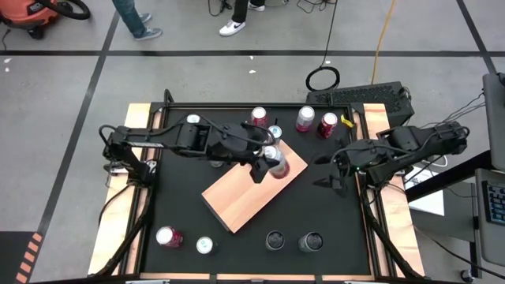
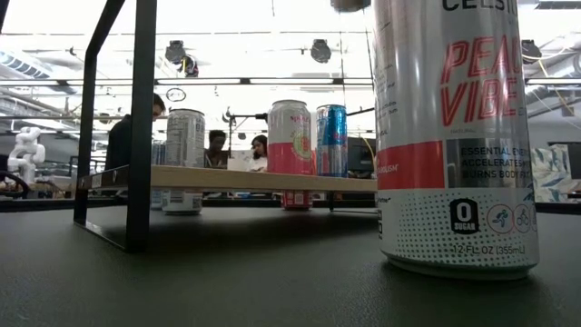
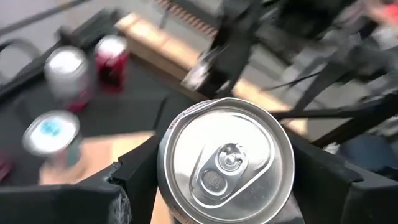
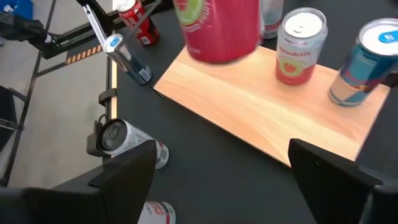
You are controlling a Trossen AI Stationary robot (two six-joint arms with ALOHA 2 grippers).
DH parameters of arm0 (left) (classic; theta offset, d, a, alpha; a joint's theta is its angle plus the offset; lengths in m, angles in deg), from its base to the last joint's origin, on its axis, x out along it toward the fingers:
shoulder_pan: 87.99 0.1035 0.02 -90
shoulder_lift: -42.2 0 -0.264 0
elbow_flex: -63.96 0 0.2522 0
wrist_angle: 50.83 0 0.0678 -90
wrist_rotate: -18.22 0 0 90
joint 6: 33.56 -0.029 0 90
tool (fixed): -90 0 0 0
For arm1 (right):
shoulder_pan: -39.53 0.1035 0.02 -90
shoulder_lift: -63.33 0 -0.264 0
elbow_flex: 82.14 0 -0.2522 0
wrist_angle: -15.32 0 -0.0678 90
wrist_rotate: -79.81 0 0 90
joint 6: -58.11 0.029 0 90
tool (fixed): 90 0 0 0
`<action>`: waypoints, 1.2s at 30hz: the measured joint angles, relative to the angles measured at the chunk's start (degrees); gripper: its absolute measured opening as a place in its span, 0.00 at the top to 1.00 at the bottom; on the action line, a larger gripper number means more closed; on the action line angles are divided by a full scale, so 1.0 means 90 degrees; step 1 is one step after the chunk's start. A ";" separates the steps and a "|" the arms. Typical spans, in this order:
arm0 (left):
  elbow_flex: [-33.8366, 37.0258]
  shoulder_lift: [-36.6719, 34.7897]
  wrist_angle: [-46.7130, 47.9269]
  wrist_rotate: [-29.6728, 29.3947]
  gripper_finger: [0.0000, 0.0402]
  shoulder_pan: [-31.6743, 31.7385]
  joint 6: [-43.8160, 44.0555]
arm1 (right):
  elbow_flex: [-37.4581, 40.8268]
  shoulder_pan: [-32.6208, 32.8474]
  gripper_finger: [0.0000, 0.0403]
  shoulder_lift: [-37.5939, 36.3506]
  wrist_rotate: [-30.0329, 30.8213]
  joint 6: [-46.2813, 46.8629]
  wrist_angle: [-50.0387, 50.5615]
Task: Place canned beverage on shelf
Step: Put the bottom pink soda can on the shelf aligned with the other pink soda can
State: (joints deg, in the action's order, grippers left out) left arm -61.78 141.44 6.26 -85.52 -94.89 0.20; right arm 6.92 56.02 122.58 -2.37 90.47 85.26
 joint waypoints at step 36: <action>0.0234 0.1479 0.0691 -0.1292 0.30 0.0093 0.0701 | 0.0007 0.0010 0.15 -0.0229 0.0293 -0.0221 0.0615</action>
State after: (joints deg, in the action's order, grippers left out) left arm -59.67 154.75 12.47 -97.15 -94.05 6.51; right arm 6.98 56.10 120.52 0.27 88.48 90.79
